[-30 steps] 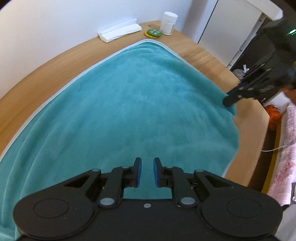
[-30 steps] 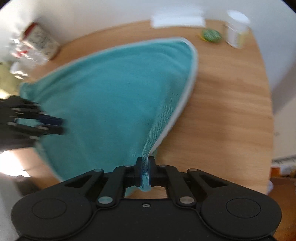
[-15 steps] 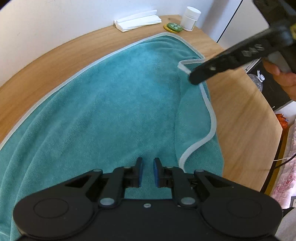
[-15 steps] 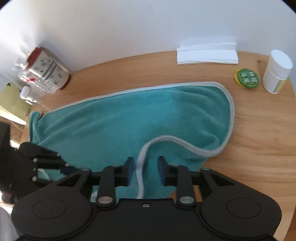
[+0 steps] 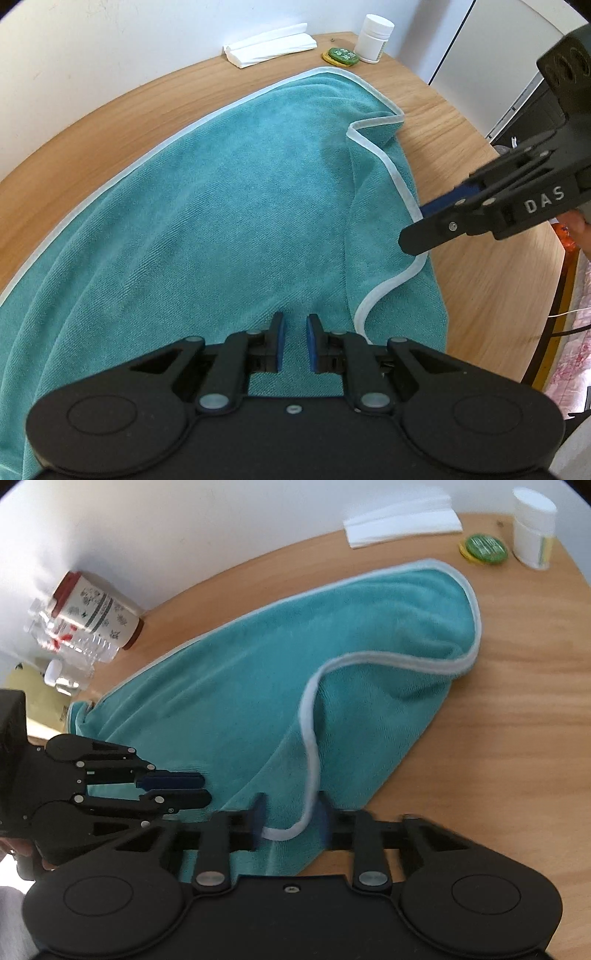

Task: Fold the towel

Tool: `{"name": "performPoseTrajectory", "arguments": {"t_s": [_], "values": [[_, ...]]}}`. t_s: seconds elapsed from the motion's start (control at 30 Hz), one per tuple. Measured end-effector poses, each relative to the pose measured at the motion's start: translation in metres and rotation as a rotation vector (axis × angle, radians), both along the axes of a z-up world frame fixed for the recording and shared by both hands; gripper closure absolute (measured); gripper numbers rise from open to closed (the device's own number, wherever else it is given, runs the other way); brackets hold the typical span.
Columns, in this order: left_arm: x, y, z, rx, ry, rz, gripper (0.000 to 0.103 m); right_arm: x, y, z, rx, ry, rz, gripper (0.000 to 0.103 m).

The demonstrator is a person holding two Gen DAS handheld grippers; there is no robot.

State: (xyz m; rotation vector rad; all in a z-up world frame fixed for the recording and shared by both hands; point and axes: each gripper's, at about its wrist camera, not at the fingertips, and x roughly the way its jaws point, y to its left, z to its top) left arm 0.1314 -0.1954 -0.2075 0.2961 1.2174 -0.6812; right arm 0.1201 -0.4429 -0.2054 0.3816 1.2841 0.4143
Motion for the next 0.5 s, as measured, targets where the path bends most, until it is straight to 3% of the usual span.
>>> {"name": "performPoseTrajectory", "arguments": {"t_s": [0.3,0.5], "values": [[-0.004,-0.001,-0.001,0.015,-0.021,-0.005,0.091,-0.047,-0.027,0.019,-0.11,-0.033,-0.088,0.099],[-0.005,-0.003,-0.002,0.028,-0.03,-0.001,0.091,-0.086,-0.055,0.017,-0.228,0.018,-0.152,0.099]]}}
